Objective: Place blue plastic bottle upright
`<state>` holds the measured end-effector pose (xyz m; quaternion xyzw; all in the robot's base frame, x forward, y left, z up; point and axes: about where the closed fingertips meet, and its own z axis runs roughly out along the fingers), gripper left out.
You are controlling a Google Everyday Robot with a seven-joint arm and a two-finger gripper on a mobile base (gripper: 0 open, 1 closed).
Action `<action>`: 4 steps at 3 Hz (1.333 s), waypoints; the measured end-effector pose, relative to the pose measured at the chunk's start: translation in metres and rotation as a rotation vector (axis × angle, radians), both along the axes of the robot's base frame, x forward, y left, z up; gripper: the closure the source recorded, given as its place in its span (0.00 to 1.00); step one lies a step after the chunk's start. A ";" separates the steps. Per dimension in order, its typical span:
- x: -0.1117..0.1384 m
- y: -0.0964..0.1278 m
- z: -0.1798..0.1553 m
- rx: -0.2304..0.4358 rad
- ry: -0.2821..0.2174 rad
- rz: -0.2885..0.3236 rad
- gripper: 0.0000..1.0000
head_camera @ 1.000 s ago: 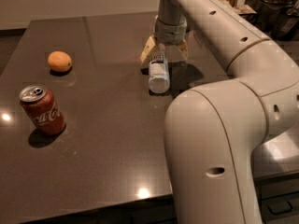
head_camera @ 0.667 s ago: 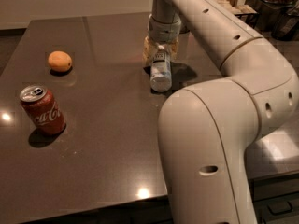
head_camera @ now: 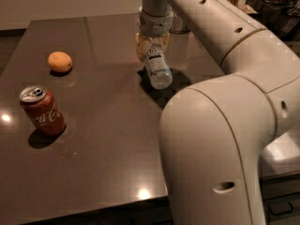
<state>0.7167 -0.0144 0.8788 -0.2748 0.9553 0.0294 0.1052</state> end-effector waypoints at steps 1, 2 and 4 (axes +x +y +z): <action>-0.013 0.009 0.026 0.006 -0.100 0.151 1.00; -0.032 0.014 0.050 0.034 -0.235 0.308 1.00; -0.069 0.027 0.074 0.210 -0.576 0.592 1.00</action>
Offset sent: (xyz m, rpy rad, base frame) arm -0.0575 0.0267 0.0913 0.1224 -0.5165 0.5202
